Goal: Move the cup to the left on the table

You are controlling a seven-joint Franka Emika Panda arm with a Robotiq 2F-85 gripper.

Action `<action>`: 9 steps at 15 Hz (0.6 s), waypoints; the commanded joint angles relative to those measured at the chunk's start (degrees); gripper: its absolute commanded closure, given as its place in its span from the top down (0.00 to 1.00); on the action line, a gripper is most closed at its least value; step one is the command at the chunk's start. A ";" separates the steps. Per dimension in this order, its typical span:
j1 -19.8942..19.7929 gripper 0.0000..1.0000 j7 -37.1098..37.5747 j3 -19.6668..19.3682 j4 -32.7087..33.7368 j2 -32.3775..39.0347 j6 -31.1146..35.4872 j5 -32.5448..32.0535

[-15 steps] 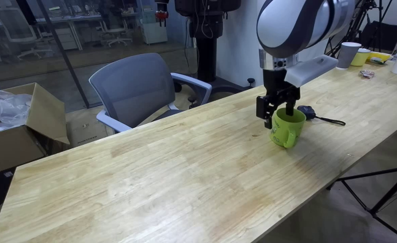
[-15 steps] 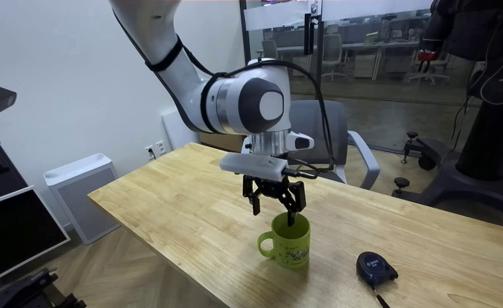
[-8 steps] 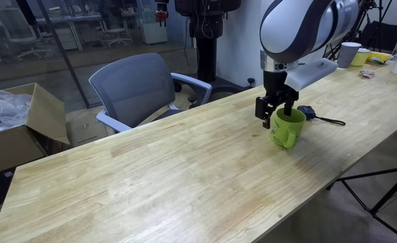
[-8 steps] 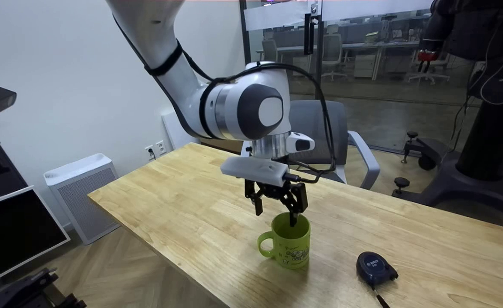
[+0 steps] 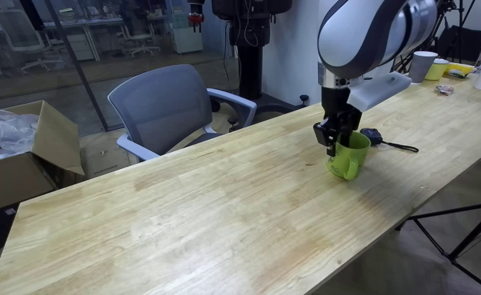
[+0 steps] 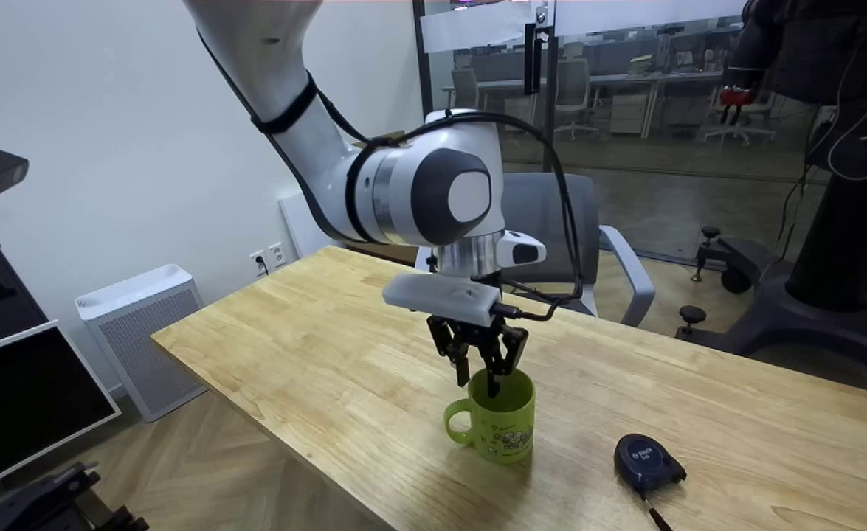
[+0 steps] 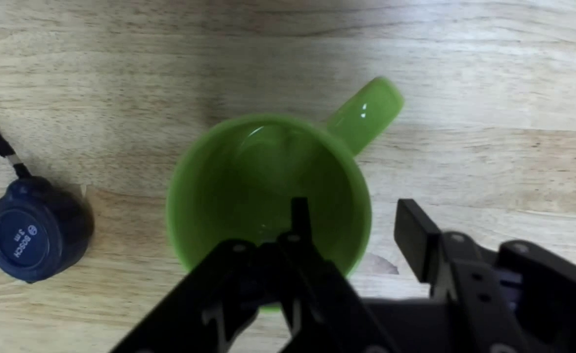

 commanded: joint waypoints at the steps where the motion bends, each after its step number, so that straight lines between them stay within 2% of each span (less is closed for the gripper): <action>1: 0.88 0.19 2.68 -0.82 -0.32 0.14 0.38 -1.58; 4: 0.48 0.01 2.11 -0.56 0.15 0.15 -0.70 -1.20; 9: 0.18 0.03 1.58 -0.30 0.61 -1.38 -1.69 -0.87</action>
